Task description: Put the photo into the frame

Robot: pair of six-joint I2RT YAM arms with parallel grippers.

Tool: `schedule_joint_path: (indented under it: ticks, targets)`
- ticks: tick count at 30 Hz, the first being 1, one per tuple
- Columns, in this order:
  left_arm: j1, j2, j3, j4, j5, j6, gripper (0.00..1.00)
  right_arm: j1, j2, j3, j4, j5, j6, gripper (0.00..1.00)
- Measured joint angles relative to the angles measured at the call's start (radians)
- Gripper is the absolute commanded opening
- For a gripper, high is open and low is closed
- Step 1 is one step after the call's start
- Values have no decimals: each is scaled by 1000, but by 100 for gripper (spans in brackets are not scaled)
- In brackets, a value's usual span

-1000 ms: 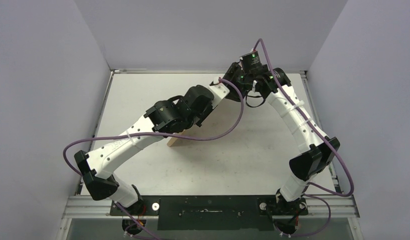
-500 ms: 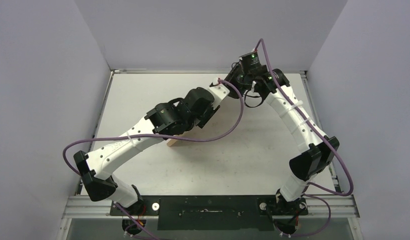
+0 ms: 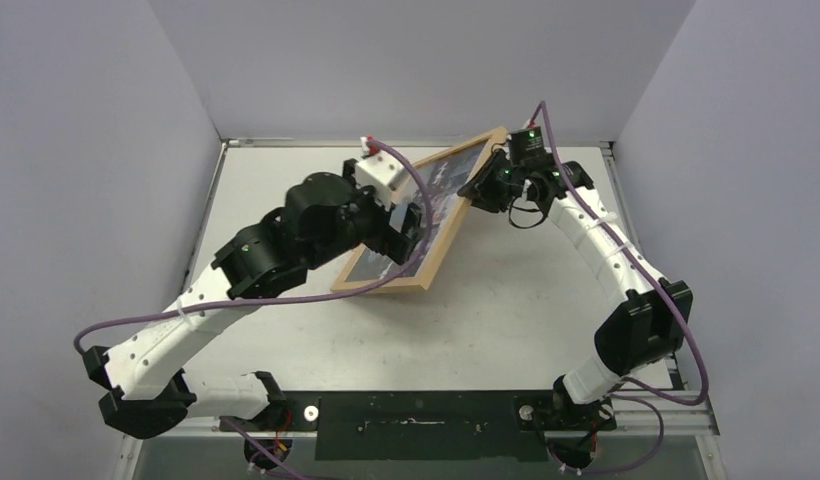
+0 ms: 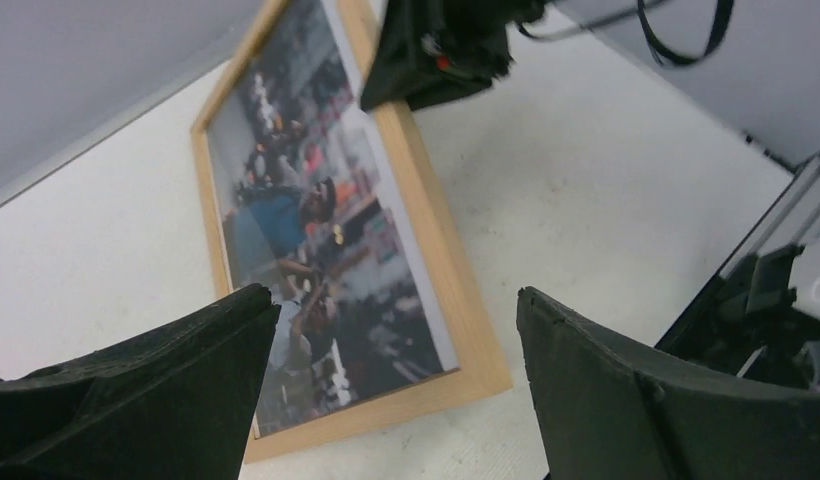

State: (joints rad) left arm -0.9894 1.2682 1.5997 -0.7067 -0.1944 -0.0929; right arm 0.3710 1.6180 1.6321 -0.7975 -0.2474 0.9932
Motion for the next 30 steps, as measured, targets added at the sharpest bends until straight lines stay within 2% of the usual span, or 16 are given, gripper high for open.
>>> schedule_joint_path:
  ticks: [4, 8, 18, 24, 30]
  targets:
    - [114, -78, -32, 71, 17, -72, 89, -79, -118, -215, 120, -99, -42, 0]
    - [259, -75, -79, 93, 57, -180, 89, -164, -211, -396, 241, -182, -81, 0]
    - [498, 22, -311, 80, 259, -436, 88, -222, -253, -761, 560, -285, -82, 0]
    - [574, 29, -426, 34, 320, -506, 88, -249, -232, -879, 673, -299, -91, 0]
    - [658, 24, -523, 26, 366, -536, 88, -254, -189, -917, 710, -285, -116, 0]
